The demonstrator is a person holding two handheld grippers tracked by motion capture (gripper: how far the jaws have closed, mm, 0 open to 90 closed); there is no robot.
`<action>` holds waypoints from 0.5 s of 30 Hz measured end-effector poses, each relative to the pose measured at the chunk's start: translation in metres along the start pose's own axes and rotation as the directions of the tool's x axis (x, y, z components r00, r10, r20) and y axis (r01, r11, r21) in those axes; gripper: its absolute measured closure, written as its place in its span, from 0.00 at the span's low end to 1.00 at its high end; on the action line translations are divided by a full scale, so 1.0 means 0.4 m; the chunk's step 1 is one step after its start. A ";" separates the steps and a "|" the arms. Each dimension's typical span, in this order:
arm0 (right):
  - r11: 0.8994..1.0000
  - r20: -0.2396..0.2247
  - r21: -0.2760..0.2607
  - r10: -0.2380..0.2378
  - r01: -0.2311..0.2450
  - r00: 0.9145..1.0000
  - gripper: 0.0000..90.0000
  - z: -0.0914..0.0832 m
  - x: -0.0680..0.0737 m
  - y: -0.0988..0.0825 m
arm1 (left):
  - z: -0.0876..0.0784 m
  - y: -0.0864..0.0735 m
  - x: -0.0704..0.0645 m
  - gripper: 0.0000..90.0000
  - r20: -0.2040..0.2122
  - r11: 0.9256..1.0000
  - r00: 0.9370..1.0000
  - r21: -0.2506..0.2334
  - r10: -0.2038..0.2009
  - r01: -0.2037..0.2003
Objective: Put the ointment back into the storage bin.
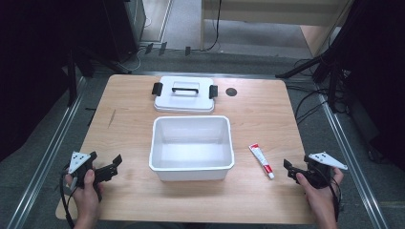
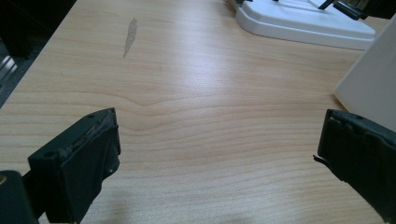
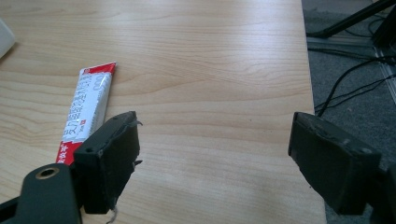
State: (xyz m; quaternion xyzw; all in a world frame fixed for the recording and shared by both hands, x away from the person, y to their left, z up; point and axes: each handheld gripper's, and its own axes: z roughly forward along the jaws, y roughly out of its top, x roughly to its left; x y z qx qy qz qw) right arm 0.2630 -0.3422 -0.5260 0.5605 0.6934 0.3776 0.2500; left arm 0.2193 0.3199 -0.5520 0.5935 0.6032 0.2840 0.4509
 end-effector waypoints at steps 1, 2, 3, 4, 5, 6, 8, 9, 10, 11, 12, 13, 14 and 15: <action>0.999 -0.003 0.040 -0.018 0.018 1.000 0.18 0.000 0.004 0.017 | 0.000 0.000 0.001 0.00 -0.001 1.000 1.000 0.000 -0.001 0.001; 0.998 -0.006 0.055 -0.025 0.025 1.000 0.18 0.000 0.007 0.022 | 0.000 0.000 0.000 0.00 -0.002 1.000 1.000 0.000 -0.002 0.002; 0.997 -0.014 0.075 -0.035 0.036 0.999 0.18 0.000 0.011 0.030 | 0.000 0.000 0.000 0.00 -0.002 1.000 1.000 -0.002 -0.002 0.001; 0.994 -0.016 0.102 -0.046 0.048 0.999 0.18 0.001 0.016 0.038 | -0.001 0.000 0.000 0.00 -0.002 1.000 1.000 -0.003 -0.002 0.002; 0.989 -0.013 0.133 -0.060 0.061 0.998 0.18 0.003 0.021 0.045 | -0.001 0.000 0.000 0.00 -0.002 1.000 1.000 -0.004 -0.004 0.004; 0.985 -0.006 0.155 -0.076 0.076 0.997 0.18 0.004 0.027 0.052 | -0.002 -0.001 0.001 0.00 -0.001 1.000 1.000 -0.005 -0.006 0.006; 0.980 -0.006 0.177 -0.096 0.095 0.995 0.18 0.005 0.032 0.060 | -0.002 -0.001 0.001 0.00 0.000 1.000 1.000 -0.007 -0.008 0.008; 0.966 -0.004 0.224 -0.131 0.128 0.991 0.18 0.008 0.043 0.075 | -0.003 -0.001 0.002 0.00 -0.003 1.000 1.000 -0.008 -0.010 0.010; 0.962 -0.006 0.235 -0.141 0.139 0.990 0.18 0.008 0.045 0.081 | -0.003 -0.001 0.002 0.00 -0.002 1.000 1.000 -0.008 -0.012 0.012; 0.956 -0.011 0.254 -0.152 0.149 0.988 0.18 0.008 0.048 0.088 | -0.003 -0.001 0.003 0.00 0.000 1.000 1.000 -0.007 -0.013 0.013; 0.949 -0.014 0.274 -0.158 0.156 0.987 0.18 0.008 0.052 0.095 | -0.003 -0.001 0.003 0.00 0.000 1.000 1.000 -0.007 -0.013 0.013; 0.949 -0.014 0.274 -0.158 0.156 0.987 0.18 0.008 0.052 0.095 | -0.003 -0.001 0.003 0.00 0.000 1.000 1.000 -0.008 -0.015 0.015; 0.931 -0.029 0.320 -0.177 0.177 0.984 0.19 0.010 0.058 0.111 | -0.002 -0.001 0.003 0.00 0.000 1.000 1.000 -0.007 -0.015 0.015; 0.924 -0.032 0.336 -0.183 0.183 0.983 0.19 0.011 0.060 0.115 | -0.002 -0.001 0.003 0.00 0.000 1.000 1.000 -0.007 -0.014 0.014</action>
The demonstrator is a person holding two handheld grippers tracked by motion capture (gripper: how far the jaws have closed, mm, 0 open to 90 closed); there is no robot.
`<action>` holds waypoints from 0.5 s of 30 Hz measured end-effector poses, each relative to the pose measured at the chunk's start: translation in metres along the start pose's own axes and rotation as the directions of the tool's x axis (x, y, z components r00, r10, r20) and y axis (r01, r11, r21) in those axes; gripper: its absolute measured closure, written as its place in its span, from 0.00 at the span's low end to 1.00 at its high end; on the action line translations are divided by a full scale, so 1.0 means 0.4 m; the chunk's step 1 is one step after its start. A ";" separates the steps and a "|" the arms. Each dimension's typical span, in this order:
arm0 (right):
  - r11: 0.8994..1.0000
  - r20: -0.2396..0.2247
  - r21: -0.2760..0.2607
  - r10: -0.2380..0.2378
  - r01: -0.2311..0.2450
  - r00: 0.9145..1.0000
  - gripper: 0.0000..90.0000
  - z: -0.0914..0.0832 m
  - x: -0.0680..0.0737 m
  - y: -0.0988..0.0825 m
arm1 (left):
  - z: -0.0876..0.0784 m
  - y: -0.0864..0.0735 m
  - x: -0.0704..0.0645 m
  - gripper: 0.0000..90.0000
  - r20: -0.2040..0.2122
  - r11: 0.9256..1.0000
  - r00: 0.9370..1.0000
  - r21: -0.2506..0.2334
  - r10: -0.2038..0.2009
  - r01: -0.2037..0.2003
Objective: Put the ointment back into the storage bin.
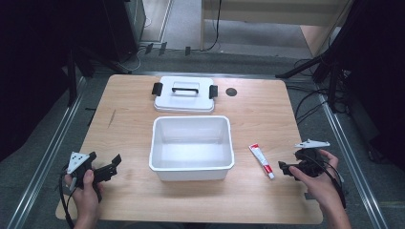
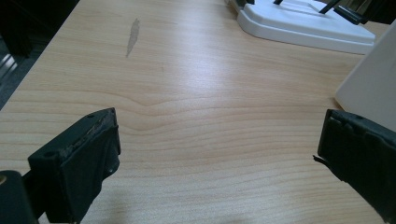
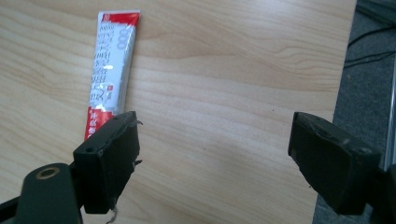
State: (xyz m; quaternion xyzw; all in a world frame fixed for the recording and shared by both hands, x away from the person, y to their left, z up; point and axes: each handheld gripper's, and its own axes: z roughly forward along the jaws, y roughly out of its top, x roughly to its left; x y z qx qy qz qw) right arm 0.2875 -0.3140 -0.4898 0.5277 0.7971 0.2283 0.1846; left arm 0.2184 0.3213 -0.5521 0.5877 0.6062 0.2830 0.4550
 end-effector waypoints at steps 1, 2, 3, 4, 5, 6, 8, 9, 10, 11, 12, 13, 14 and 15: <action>1.000 -0.001 0.015 -0.009 0.009 1.000 0.20 0.001 0.001 0.004 | 0.000 0.000 0.000 0.00 0.000 1.000 1.000 0.000 0.000 0.000; 0.999 -0.006 0.041 -0.016 0.016 1.000 0.21 0.003 0.002 0.009 | 0.000 0.000 0.000 0.00 -0.001 1.000 1.000 0.000 0.000 0.000; 0.997 -0.014 0.069 -0.022 0.023 1.000 0.22 0.006 0.003 0.014 | 0.000 0.000 0.000 0.00 -0.002 1.000 1.000 -0.001 0.000 0.000; 0.997 -0.014 0.069 -0.022 0.023 1.000 0.22 0.006 0.003 0.014 | 0.000 0.000 0.000 0.00 -0.002 1.000 1.000 -0.001 0.000 0.000; 0.995 -0.021 0.096 -0.027 0.029 0.999 0.23 0.009 0.005 0.018 | 0.000 0.000 0.000 0.00 -0.002 1.000 1.000 0.000 -0.002 0.002; 0.991 -0.027 0.128 -0.044 0.047 0.999 0.23 0.013 0.009 0.022 | 0.001 0.000 0.000 0.00 -0.003 1.000 1.000 0.001 -0.003 0.003; 0.982 -0.031 0.176 -0.061 0.065 0.998 0.24 0.016 0.015 0.031 | 0.001 0.000 0.001 0.00 -0.001 1.000 1.000 0.003 -0.005 0.005; 0.979 -0.034 0.194 -0.063 0.069 0.997 0.24 0.015 0.017 0.036 | 0.001 0.000 0.002 0.00 -0.001 1.000 1.000 0.003 -0.007 0.007; 0.977 -0.039 0.201 -0.066 0.073 0.997 0.24 0.014 0.017 0.039 | 0.001 0.000 0.002 0.00 -0.001 1.000 1.000 0.004 -0.009 0.009; 0.974 -0.042 0.216 -0.062 0.069 0.997 0.24 0.013 0.018 0.044 | 0.001 0.000 0.002 0.00 -0.001 1.000 1.000 0.004 -0.009 0.009; 0.970 -0.052 0.230 -0.067 0.077 0.996 0.24 0.012 0.018 0.048 | 0.001 0.001 0.003 0.00 0.002 1.000 1.000 0.004 -0.014 0.014; 0.967 -0.057 0.241 -0.068 0.080 0.996 0.25 0.010 0.019 0.052 | 0.001 0.001 0.004 0.00 0.003 1.000 1.000 0.005 -0.015 0.015; 0.964 -0.074 0.254 -0.066 0.083 0.995 0.27 0.009 0.021 0.057 | 0.002 0.001 0.004 0.00 0.005 1.000 1.000 0.004 -0.018 0.018; 0.960 -0.080 0.266 -0.072 0.091 0.994 0.27 0.008 0.022 0.060 | 0.001 0.001 0.005 0.00 0.006 1.000 1.000 0.005 -0.020 0.020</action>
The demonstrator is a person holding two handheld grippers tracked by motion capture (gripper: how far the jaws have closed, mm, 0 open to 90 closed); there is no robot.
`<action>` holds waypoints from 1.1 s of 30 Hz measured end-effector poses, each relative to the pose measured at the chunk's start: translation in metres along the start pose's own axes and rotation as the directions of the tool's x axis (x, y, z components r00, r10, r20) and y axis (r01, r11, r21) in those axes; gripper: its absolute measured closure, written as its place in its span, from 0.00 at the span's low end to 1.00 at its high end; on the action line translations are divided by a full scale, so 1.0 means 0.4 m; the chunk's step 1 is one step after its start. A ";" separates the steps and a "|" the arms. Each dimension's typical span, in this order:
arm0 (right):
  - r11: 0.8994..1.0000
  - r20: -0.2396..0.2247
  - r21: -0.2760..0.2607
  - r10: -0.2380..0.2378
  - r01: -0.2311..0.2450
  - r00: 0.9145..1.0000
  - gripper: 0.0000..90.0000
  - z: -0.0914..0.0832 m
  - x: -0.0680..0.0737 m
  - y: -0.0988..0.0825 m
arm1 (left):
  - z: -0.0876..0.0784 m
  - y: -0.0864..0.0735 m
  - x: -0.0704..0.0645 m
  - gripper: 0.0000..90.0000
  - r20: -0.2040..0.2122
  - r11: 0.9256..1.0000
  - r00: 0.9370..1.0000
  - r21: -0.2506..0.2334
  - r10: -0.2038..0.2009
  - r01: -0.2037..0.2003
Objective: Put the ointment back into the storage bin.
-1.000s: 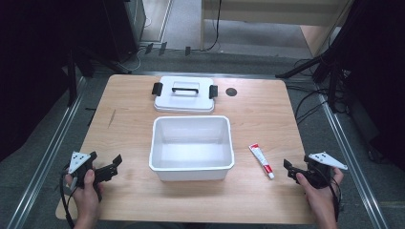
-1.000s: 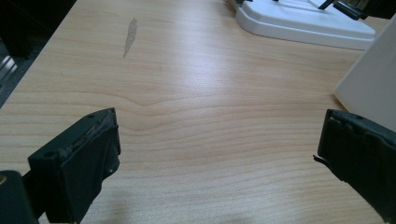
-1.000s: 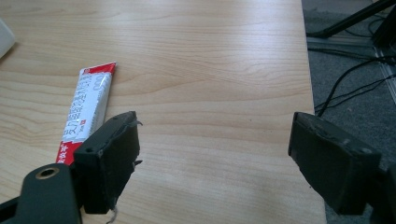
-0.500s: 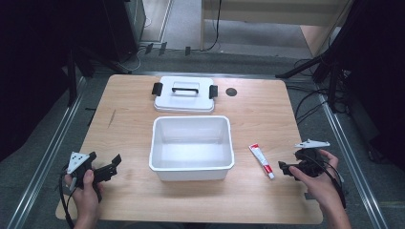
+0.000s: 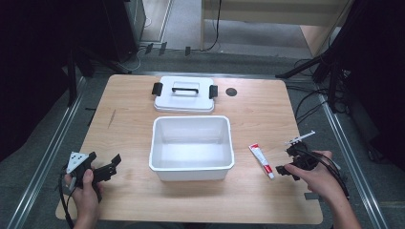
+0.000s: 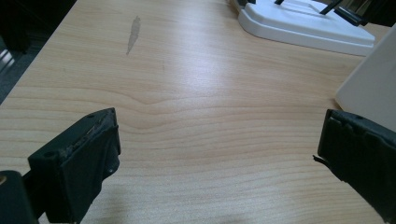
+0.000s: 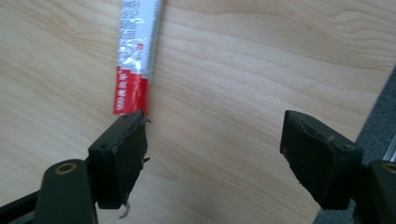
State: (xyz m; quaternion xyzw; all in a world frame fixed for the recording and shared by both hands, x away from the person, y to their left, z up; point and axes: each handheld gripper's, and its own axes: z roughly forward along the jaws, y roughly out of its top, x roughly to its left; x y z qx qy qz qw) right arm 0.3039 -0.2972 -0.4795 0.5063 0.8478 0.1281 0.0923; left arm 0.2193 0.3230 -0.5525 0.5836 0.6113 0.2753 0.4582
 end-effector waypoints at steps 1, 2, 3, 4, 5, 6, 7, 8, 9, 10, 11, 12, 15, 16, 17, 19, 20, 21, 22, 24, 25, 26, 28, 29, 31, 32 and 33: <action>1.000 -0.009 0.013 -0.005 0.005 1.000 0.27 -0.001 0.003 0.004 | 0.000 0.000 0.000 0.00 0.001 1.000 1.000 0.000 -0.001 0.001; 1.000 -0.009 0.013 -0.005 0.005 1.000 0.27 -0.001 0.003 0.004 | 0.000 0.000 0.000 0.00 0.001 1.000 1.000 0.000 -0.001 0.001; 0.999 -0.016 0.030 -0.010 0.011 1.000 0.27 -0.003 0.006 0.009 | 0.000 0.000 0.001 0.00 0.001 1.000 1.000 -0.001 -0.002 0.002; 0.998 -0.031 0.062 -0.016 0.018 0.999 0.27 -0.004 0.016 0.021 | 0.000 0.000 0.002 0.00 0.001 1.000 1.000 0.001 -0.001 0.001; 0.997 -0.040 0.074 -0.020 0.022 0.999 0.27 -0.005 0.019 0.025 | 0.000 0.000 0.002 0.00 0.002 1.000 1.000 0.002 -0.002 0.002; 0.996 -0.046 0.086 -0.014 0.018 0.999 0.28 -0.005 0.024 0.031 | 0.000 0.000 0.002 0.00 0.002 1.000 1.000 0.003 -0.003 0.003; 0.995 -0.049 0.099 -0.016 0.021 0.999 0.30 -0.004 0.029 0.039 | 0.001 0.000 0.002 0.00 0.003 1.000 1.000 0.003 -0.004 0.003; 0.994 -0.043 0.107 -0.022 0.027 0.999 0.32 -0.003 0.032 0.044 | 0.001 0.000 0.002 0.00 0.003 1.000 1.000 0.004 -0.004 0.004; 0.992 -0.040 0.124 -0.029 0.034 0.999 0.33 -0.001 0.036 0.049 | 0.001 0.000 0.003 0.00 0.004 1.000 1.000 0.004 -0.004 0.004; 0.989 -0.035 0.141 -0.040 0.045 0.999 0.34 0.003 0.041 0.055 | 0.001 0.000 0.003 0.00 0.004 1.000 1.000 0.004 -0.005 0.005; 0.986 -0.033 0.156 -0.045 0.050 0.998 0.35 0.007 0.045 0.060 | 0.000 0.000 0.003 0.00 0.005 1.000 1.000 0.004 -0.004 0.004; 0.985 -0.035 0.167 -0.045 0.050 0.998 0.37 0.011 0.046 0.066 | 0.001 0.000 0.003 0.00 0.005 1.000 1.000 0.003 -0.008 0.008; 0.981 -0.045 0.190 -0.018 0.026 0.999 0.43 0.023 0.050 0.080 | 0.001 0.001 0.004 0.00 0.007 1.000 1.000 0.006 -0.007 0.007; 0.981 -0.051 0.194 -0.019 0.029 0.999 0.44 0.027 0.053 0.083 | 0.001 0.001 0.004 0.00 0.007 1.000 1.000 0.005 -0.007 0.007; 0.979 -0.061 0.204 -0.016 0.028 0.998 0.45 0.031 0.056 0.087 | 0.001 0.001 0.004 0.00 0.008 1.000 1.000 0.005 -0.008 0.008; 0.975 -0.060 0.215 -0.038 0.050 0.997 0.45 0.036 0.063 0.092 | 0.001 0.001 0.004 0.00 0.013 1.000 1.000 0.008 -0.007 0.007; 0.974 -0.060 0.219 -0.042 0.054 0.997 0.46 0.037 0.068 0.095 | 0.001 0.001 0.004 0.00 0.016 1.000 1.000 0.009 -0.006 0.006; 0.974 -0.067 0.218 -0.047 0.061 0.997 0.48 0.039 0.072 0.098 | 0.001 0.001 0.004 0.00 0.017 1.000 1.000 0.010 -0.005 0.005; 0.974 -0.074 0.214 -0.058 0.073 0.996 0.49 0.041 0.073 0.099 | 0.001 0.001 0.004 0.00 0.017 1.000 1.000 0.010 -0.005 0.005; 0.972 -0.088 0.215 -0.072 0.090 0.993 0.50 0.045 0.078 0.101 | 0.002 0.001 0.004 0.00 0.018 1.000 1.000 0.010 -0.005 0.005; 0.971 -0.090 0.215 -0.083 0.101 0.992 0.51 0.049 0.081 0.102 | 0.001 0.001 0.004 0.00 0.018 1.000 1.000 0.010 -0.006 0.005; 0.970 -0.086 0.219 -0.091 0.108 0.992 0.51 0.050 0.083 0.103 | 0.002 0.001 0.005 0.00 0.019 1.000 1.000 0.011 -0.006 0.006; 0.969 -0.067 0.227 -0.087 0.100 0.994 0.56 0.055 0.086 0.104 | 0.002 0.001 0.005 0.00 0.019 1.000 1.000 0.011 -0.007 0.006; 0.971 -0.073 0.225 -0.063 0.078 0.995 0.61 0.059 0.085 0.105 | 0.002 0.001 0.005 0.00 0.019 1.000 1.000 0.012 -0.007 0.006; 0.972 -0.091 0.229 -0.032 0.052 0.995 0.65 0.062 0.086 0.109 | 0.002 0.001 0.005 0.00 0.020 1.000 1.000 0.012 -0.007 0.007; 0.972 -0.091 0.229 -0.032 0.052 0.995 0.65 0.062 0.086 0.109 | 0.002 0.001 0.005 0.00 0.020 1.000 1.000 0.012 -0.007 0.007; 0.971 -0.089 0.235 -0.028 0.048 0.996 0.66 0.066 0.089 0.114 | 0.002 0.001 0.005 0.00 0.026 1.000 1.000 0.011 -0.005 0.004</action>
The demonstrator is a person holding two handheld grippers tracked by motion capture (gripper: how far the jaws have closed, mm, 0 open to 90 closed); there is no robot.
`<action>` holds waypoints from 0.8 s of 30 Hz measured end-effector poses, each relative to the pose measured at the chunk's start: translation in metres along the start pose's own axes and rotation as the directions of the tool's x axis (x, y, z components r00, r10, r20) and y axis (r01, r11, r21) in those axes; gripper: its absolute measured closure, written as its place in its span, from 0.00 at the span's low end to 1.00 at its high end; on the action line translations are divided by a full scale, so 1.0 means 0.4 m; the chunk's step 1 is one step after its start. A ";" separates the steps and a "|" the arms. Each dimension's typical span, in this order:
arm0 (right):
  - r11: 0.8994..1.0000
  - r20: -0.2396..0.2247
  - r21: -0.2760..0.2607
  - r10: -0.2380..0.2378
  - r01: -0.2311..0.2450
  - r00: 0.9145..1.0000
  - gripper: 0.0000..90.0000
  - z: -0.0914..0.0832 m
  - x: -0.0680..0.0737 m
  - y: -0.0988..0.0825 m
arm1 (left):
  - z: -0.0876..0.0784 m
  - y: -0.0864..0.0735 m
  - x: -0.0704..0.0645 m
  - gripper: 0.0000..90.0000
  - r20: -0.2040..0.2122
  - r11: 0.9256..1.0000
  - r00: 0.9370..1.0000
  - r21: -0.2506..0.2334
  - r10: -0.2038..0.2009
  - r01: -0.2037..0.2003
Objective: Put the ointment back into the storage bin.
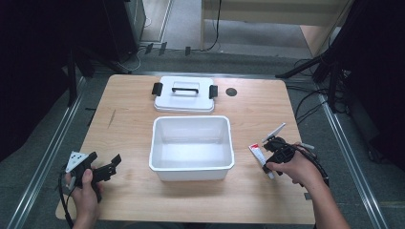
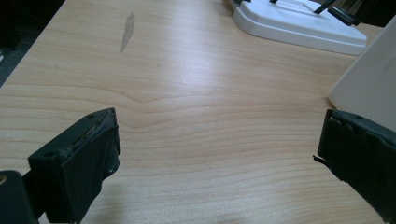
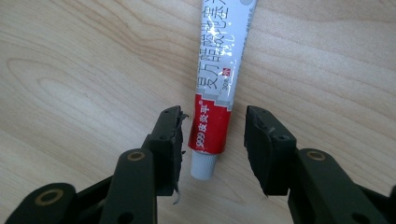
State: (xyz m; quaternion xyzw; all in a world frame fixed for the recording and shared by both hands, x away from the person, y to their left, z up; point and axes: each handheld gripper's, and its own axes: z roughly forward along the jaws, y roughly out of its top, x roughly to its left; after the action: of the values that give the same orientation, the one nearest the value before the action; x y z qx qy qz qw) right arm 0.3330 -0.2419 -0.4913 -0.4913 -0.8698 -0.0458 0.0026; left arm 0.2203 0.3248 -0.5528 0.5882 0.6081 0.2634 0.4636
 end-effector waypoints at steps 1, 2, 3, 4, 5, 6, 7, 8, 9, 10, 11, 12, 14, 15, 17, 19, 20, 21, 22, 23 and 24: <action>1.000 0.007 0.006 0.006 -0.006 1.000 0.67 0.001 0.002 0.002 | 0.000 0.000 0.000 0.00 0.000 1.000 1.000 0.000 0.001 -0.001; 1.000 0.007 0.007 0.005 -0.005 1.000 0.68 0.003 0.003 0.006 | 0.000 0.000 -0.001 0.00 0.000 1.000 1.000 0.000 0.003 -0.003; 1.000 0.005 0.014 0.021 -0.021 1.000 0.68 0.004 0.006 0.010 | 0.001 0.000 -0.001 0.00 0.000 1.000 1.000 0.001 0.004 -0.004; 1.000 0.011 0.015 0.023 -0.023 1.000 0.69 0.006 0.005 0.015 | 0.000 0.000 -0.001 0.00 0.000 1.000 1.000 0.001 0.004 -0.004; 1.000 0.012 0.015 0.024 -0.024 1.000 0.70 0.007 0.004 0.018 | 0.000 0.000 -0.001 0.00 0.000 1.000 1.000 0.001 0.004 -0.004; 1.000 0.012 0.015 0.024 -0.024 1.000 0.70 0.007 0.004 0.018 | 0.000 0.000 0.000 0.00 0.001 1.000 1.000 0.000 0.002 -0.002; 0.999 0.011 0.016 0.033 -0.033 0.999 0.71 0.010 0.002 0.023 | 0.000 0.000 0.000 0.00 0.001 1.000 1.000 0.001 0.002 -0.002; 0.999 0.012 0.022 0.044 -0.044 0.999 0.71 0.012 0.002 0.026 | 0.000 0.000 0.000 0.00 0.001 1.000 1.000 0.000 0.000 0.000; 0.998 0.013 0.033 0.055 -0.055 0.998 0.74 0.016 0.002 0.030 | 0.000 0.000 0.000 0.00 0.001 1.000 1.000 0.000 0.001 -0.001; 0.998 0.013 0.039 0.058 -0.059 0.998 0.74 0.018 0.002 0.032 | 0.000 0.000 0.000 0.00 0.002 1.000 1.000 0.000 0.002 -0.002; 0.997 0.016 0.048 0.057 -0.057 0.998 0.76 0.020 0.002 0.033 | 0.000 0.000 0.000 0.00 0.002 1.000 1.000 0.001 0.002 -0.002; 0.997 0.016 0.052 0.062 -0.063 0.998 0.76 0.022 0.003 0.034 | 0.001 0.000 0.000 0.00 0.002 1.000 1.000 0.001 0.002 -0.002; 0.996 0.020 0.060 0.059 -0.060 0.998 0.79 0.023 0.004 0.036 | 0.001 0.000 -0.001 0.00 0.000 1.000 1.000 0.002 0.004 -0.004; 0.995 0.020 0.064 0.071 -0.073 0.997 0.79 0.023 0.006 0.038 | 0.001 0.000 -0.001 0.00 -0.001 1.000 1.000 0.002 0.005 -0.005; 0.996 0.022 0.060 0.062 -0.063 0.998 0.79 0.025 0.005 0.040 | 0.001 0.000 -0.002 0.00 -0.002 1.000 1.000 0.001 0.006 -0.006; 0.997 0.023 0.058 0.057 -0.058 0.998 0.80 0.025 0.007 0.041 | 0.001 0.000 -0.001 0.00 -0.002 1.000 1.000 0.001 0.005 -0.005; 0.997 0.025 0.059 0.056 -0.057 0.998 0.80 0.025 0.008 0.042 | 0.001 0.000 -0.001 0.00 -0.002 1.000 1.000 0.000 0.005 -0.005; 0.997 0.025 0.056 0.054 -0.056 0.998 0.80 0.026 0.009 0.042 | 0.001 0.000 -0.002 0.00 -0.002 1.000 1.000 0.001 0.006 -0.006; 0.997 0.030 0.057 0.055 -0.057 0.998 0.80 0.026 0.010 0.043 | 0.001 0.000 -0.002 0.00 -0.004 1.000 1.000 0.002 0.006 -0.006; 0.997 0.031 0.056 0.055 -0.056 0.998 0.80 0.026 0.011 0.043 | 0.001 0.000 -0.002 0.00 -0.005 1.000 1.000 0.003 0.007 -0.007; 0.997 0.032 0.056 0.055 -0.057 0.998 0.80 0.027 0.011 0.043 | 0.001 0.000 -0.002 0.00 -0.005 1.000 1.000 0.003 0.007 -0.007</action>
State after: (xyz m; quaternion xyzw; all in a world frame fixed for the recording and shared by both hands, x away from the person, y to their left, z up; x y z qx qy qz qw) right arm 0.3459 -0.2283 -0.5004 -0.5158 -0.8566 -0.0134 0.0047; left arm 0.2206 0.3239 -0.5527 0.5904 0.6075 0.2656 0.4603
